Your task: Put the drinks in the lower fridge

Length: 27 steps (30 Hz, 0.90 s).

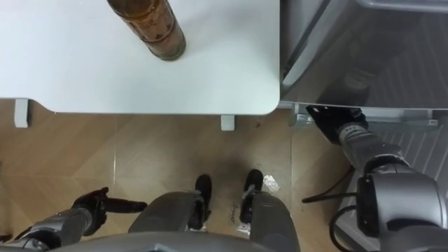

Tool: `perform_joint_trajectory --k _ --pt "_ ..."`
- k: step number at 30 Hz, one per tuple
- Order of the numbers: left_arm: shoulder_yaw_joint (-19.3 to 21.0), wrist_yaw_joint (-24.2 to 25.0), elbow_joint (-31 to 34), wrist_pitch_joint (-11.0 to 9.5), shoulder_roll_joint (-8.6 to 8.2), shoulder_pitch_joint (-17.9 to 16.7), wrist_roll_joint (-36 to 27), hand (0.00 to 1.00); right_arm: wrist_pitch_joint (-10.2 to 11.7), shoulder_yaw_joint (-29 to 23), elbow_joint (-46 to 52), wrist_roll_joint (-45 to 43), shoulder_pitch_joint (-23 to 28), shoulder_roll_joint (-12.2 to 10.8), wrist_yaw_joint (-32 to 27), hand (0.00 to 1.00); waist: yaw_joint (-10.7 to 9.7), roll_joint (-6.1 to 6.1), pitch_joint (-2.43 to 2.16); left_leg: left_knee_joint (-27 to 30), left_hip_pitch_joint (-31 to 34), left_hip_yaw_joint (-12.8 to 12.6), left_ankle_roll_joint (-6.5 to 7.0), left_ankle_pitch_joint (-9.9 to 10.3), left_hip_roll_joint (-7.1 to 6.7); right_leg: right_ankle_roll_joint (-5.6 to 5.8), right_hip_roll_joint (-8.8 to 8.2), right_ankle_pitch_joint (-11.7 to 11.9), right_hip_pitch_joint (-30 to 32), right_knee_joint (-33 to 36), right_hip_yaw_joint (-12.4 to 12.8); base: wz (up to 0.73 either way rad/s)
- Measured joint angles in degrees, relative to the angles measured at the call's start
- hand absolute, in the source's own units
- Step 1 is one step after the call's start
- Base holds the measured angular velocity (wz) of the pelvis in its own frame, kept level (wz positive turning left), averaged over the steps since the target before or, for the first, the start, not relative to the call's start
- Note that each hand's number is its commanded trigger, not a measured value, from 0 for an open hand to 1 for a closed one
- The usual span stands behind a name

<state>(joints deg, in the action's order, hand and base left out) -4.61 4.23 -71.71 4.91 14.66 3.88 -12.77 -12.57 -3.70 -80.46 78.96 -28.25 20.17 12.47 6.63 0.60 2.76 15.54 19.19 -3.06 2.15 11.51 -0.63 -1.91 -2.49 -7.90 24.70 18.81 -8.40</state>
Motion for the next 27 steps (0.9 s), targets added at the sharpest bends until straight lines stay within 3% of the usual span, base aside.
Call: perform_joint_trajectory --k 7,13,18,23,27 --pt "0.41 0.10 0.15 0.00 0.20 -1.23 0.05 0.00 0.01 -0.51 -0.18 2.16 1.58 0.00 -0.79 0.00 0.08 -1.05 -0.08 -0.03 -1.80 0.24 0.00 0.00 0.07 0.04 -0.02 -0.02 -2.71 -1.15 -0.98 0.06" --pt "0.43 -0.33 0.25 -0.13 0.25 -1.68 -0.03 0.00 0.71 -0.47 0.07 3.73 3.21 0.32 -0.49 0.00 -0.24 -1.12 -0.19 -0.02 -2.93 0.01 -0.01 0.01 0.03 0.06 0.08 -0.01 -3.85 -1.20 -1.06 0.00" --pt "4.18 -0.21 0.30 -0.19 0.17 -2.38 0.00 0.00 0.40 -4.36 0.04 3.67 5.26 0.28 -0.20 0.00 -0.21 -1.47 -0.71 -0.10 -4.84 -0.13 0.00 0.00 -0.05 0.14 0.18 0.01 -5.85 -1.27 -1.22 0.00" --pt "4.56 -0.27 0.27 -0.01 0.17 -4.85 -0.01 0.00 0.41 -6.53 0.04 3.71 7.36 0.29 0.33 0.00 -0.63 -1.91 -1.77 -0.07 -6.26 -0.12 0.10 -0.06 -0.05 0.24 0.07 0.07 -7.37 -1.26 -1.36 0.01" --pt "5.11 -0.28 0.35 0.10 0.17 -7.04 0.12 0.00 0.52 -7.23 0.20 3.69 8.70 0.28 0.67 0.00 -1.97 -1.66 -1.96 -0.13 -8.15 -0.38 0.16 -0.13 -0.05 0.37 -0.09 -0.05 -9.21 -1.36 -1.15 -0.01"
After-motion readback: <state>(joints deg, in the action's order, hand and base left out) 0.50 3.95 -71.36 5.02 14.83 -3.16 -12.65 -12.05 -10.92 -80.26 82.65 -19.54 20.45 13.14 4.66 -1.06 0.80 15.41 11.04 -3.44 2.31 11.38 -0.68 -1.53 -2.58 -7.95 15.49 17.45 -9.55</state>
